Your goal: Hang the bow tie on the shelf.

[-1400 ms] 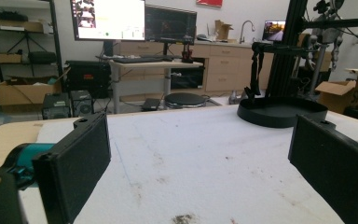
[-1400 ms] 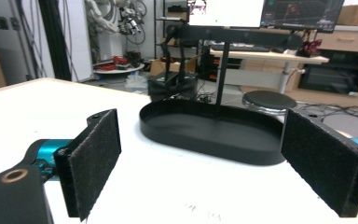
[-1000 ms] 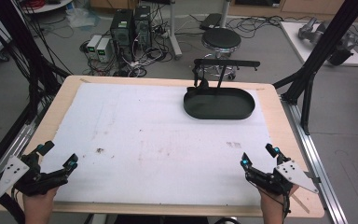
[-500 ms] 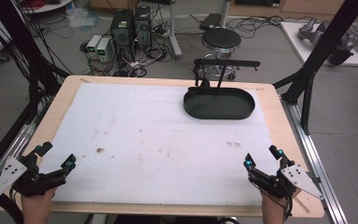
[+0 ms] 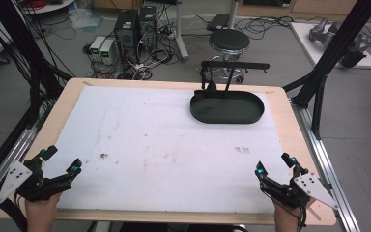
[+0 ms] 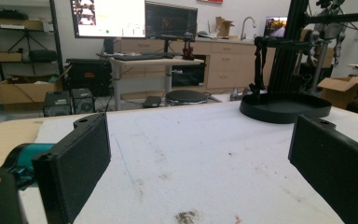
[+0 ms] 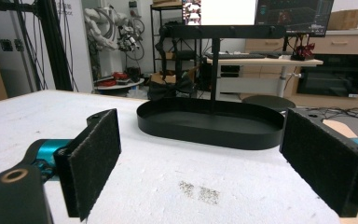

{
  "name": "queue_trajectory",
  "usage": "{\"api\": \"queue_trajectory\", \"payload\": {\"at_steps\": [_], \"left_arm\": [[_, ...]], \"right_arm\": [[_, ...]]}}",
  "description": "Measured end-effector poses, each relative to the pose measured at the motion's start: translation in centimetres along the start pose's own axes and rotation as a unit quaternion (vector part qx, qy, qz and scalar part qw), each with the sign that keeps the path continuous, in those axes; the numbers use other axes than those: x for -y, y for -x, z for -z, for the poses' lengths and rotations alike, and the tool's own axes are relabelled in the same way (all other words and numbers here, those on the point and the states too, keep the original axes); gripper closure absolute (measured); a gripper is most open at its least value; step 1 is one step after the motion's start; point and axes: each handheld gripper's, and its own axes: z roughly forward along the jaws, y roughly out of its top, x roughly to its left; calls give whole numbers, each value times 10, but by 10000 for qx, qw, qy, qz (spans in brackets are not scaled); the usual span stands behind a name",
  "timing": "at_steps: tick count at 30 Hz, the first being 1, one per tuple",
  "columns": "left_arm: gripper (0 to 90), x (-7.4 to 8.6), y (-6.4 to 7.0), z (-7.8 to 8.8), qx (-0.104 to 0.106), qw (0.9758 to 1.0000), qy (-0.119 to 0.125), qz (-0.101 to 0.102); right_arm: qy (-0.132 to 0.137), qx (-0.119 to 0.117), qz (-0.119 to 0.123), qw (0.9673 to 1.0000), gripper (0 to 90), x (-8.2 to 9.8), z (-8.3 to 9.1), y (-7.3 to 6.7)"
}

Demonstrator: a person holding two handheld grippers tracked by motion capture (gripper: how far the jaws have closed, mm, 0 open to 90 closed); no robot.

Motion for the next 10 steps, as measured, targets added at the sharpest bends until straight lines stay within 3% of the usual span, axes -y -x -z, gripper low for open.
{"api": "queue_trajectory", "payload": {"at_steps": [10], "left_arm": [[61,1,0,-1,21,10000,-34,-14]], "right_arm": [[8,23,-20,10000,117,0,1,2]]}}
